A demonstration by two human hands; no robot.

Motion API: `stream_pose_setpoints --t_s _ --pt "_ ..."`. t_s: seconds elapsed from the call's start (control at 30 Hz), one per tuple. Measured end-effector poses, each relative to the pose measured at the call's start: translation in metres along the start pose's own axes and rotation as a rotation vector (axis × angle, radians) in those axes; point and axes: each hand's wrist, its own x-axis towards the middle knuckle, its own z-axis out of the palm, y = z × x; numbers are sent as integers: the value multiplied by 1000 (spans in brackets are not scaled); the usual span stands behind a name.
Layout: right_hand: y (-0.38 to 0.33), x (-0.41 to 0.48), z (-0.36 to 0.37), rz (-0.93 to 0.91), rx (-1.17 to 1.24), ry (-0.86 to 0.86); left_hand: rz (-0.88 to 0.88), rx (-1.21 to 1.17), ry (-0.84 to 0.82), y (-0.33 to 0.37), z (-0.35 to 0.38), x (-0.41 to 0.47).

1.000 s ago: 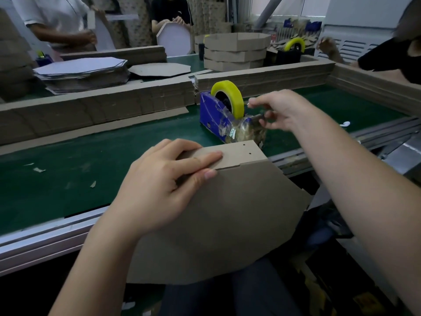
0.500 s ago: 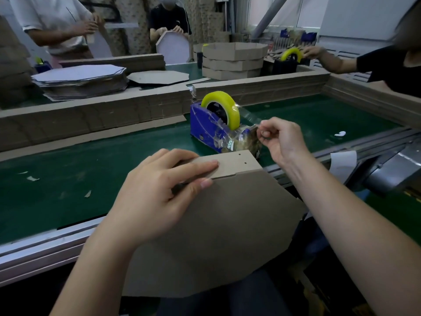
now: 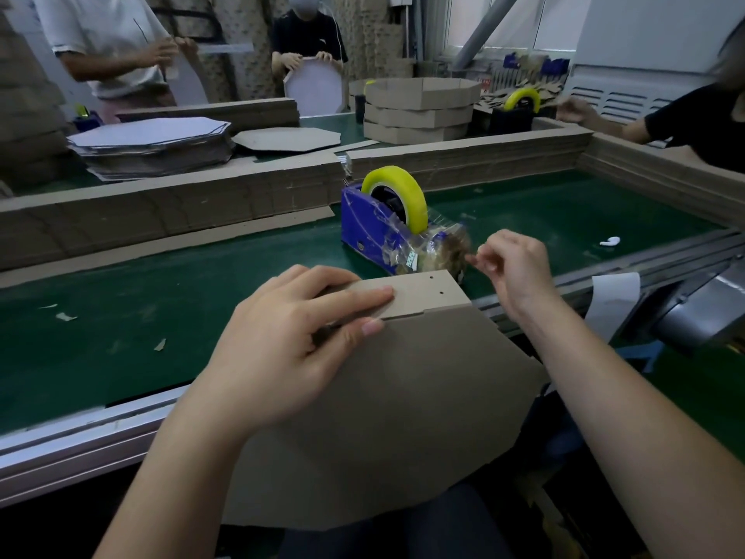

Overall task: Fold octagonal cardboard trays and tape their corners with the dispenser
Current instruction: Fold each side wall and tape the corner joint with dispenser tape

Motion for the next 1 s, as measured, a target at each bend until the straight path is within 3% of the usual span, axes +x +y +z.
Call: stream_pose_setpoints --t_s 0.17,0.23,0.47,0.6,0.73,1.0 --pt "-6 1 -13 -126 -784 76 -9 -8 0 -1 0 0" --pt "-19 -4 -15 -148 -891 143 -6 -11 1 0 1 0" --pt "-77 -119 39 -459 -231 22 12 -28 34 0 2 3" --pt "-64 -175 69 -220 77 -60 27 -13 45 0 3 2" --pt "-45 -185 83 62 180 77 31 -55 19 0 0 0" --pt "-40 -187 91 147 201 185 -10 -120 -40 2 -4 -2"
